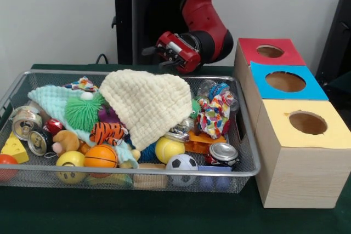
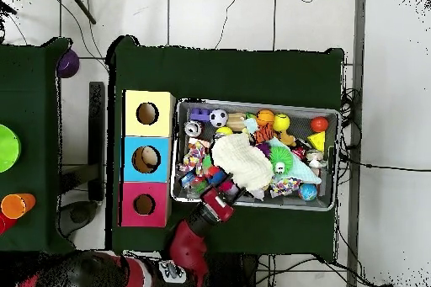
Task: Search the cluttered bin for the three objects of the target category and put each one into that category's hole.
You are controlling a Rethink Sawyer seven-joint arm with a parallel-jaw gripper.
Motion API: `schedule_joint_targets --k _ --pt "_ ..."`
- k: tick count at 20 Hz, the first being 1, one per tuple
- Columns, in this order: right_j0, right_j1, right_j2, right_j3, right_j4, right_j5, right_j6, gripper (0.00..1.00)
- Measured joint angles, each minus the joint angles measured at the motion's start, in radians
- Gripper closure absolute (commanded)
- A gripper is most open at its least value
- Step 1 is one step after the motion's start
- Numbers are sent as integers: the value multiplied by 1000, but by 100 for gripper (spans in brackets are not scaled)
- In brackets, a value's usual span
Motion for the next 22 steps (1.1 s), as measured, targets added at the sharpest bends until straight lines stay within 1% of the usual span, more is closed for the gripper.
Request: schedule_joint_targets --k 2,3,5,7,9,10,12,13,14,15,17,19,20,21,22 --pt "11 -18 -38 14 -24 0 10 0" --pt "13 -41 -75 22 -56 0 23 0" --pt "10 -58 -100 25 -86 0 35 0" --pt "0 -91 -143 26 -161 3 54 0" --pt "-10 -111 -164 26 -220 14 59 0" --pt "-24 -131 -181 26 -286 36 60 0" --pt "-48 -161 -195 26 -386 86 60 0" --pt "-92 -211 -202 26 -530 185 60 0" --pt "-129 -252 -199 27 -629 272 60 0" --pt "-164 -290 -194 27 -711 354 60 0" --pt "-269 -395 -163 27 -894 592 60 0" --pt "-386 -499 -116 28 -1036 852 60 0" --pt "-432 -537 -95 28 -1077 956 60 0" --pt "-507 -598 -58 29 -1134 1126 60 0" --pt "-546 -630 -38 30 -1156 1218 60 0"
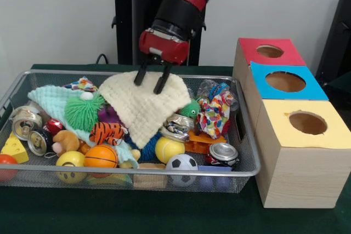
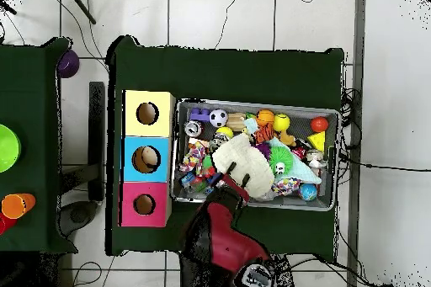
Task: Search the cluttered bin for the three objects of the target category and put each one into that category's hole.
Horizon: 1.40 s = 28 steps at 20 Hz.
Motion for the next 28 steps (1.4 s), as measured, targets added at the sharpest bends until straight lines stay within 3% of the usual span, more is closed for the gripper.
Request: schedule_joint_targets --k 3,5,8,15,28 --pt "-109 -106 67 1 -45 293 0 0" --pt "-145 -167 102 2 -53 425 0 0" --pt "-145 -236 133 3 -54 506 0 0" --pt "-134 -316 186 1 -66 511 0 0" --pt "-133 -334 208 -15 -126 511 0 0"
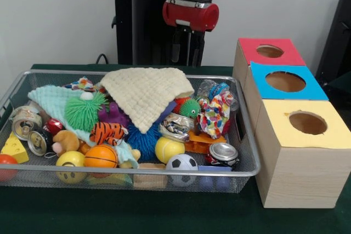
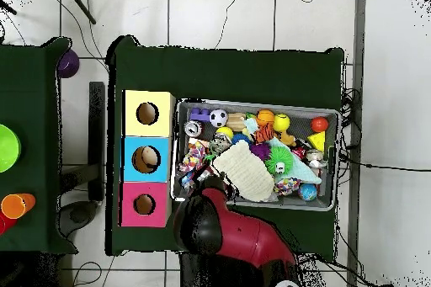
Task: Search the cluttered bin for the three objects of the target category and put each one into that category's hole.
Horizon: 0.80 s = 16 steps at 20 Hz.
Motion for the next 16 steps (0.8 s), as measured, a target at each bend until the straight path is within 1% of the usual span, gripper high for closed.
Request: schedule_joint_targets --k 8,12,16 --pt "-10 2 5 -2 -38 0 0 0" --pt "-38 18 29 -14 -67 -1 0 0" --pt "-71 60 56 -41 -101 -23 0 0"
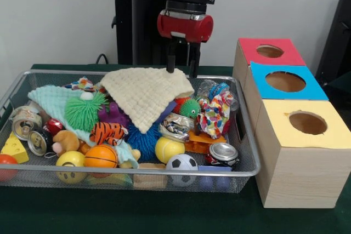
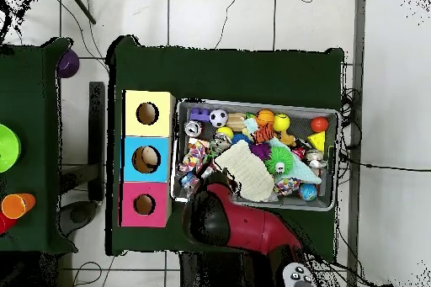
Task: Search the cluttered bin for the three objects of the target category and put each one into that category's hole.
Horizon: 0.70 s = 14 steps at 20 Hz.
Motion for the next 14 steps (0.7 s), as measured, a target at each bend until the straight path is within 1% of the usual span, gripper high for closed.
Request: schedule_joint_targets --k 5,10,14 --pt "-17 59 11 -20 -43 -71 0 0" --pt "-25 113 16 -21 -75 -145 0 0" --pt "-25 132 20 -22 -92 -156 0 0"
